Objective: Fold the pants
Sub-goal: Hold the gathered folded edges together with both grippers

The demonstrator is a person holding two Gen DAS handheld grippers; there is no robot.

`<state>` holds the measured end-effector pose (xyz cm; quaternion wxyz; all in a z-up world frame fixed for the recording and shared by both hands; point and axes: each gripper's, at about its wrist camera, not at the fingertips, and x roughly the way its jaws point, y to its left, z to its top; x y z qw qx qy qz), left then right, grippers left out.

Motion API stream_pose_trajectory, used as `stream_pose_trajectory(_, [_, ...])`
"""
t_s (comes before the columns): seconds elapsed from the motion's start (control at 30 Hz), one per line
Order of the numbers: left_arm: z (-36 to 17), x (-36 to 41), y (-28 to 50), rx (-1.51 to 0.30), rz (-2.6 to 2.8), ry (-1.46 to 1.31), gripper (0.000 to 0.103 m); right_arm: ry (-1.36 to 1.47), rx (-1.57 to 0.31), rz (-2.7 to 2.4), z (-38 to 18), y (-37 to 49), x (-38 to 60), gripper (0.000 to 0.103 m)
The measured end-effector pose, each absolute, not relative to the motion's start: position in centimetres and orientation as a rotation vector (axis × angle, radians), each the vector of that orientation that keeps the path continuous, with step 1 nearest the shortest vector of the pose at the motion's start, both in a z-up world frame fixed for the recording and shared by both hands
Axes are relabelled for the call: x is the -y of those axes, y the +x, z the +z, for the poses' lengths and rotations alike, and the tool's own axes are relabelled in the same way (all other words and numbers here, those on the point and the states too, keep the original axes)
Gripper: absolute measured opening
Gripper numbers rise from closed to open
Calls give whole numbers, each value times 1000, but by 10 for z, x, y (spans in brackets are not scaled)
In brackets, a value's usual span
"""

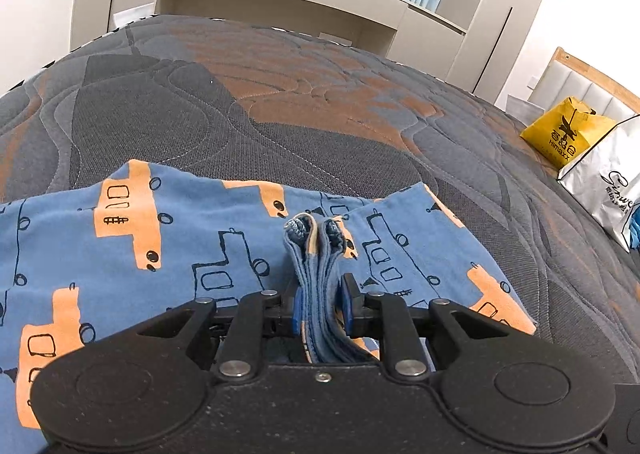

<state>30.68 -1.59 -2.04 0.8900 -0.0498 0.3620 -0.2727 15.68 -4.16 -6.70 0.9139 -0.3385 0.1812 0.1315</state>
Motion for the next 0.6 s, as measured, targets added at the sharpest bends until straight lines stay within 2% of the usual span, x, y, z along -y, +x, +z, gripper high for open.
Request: stream_pose_trajectory(0.6, [-21,15,305,-751,-566,-108,21,-702,-368,270,-66,152,41,16])
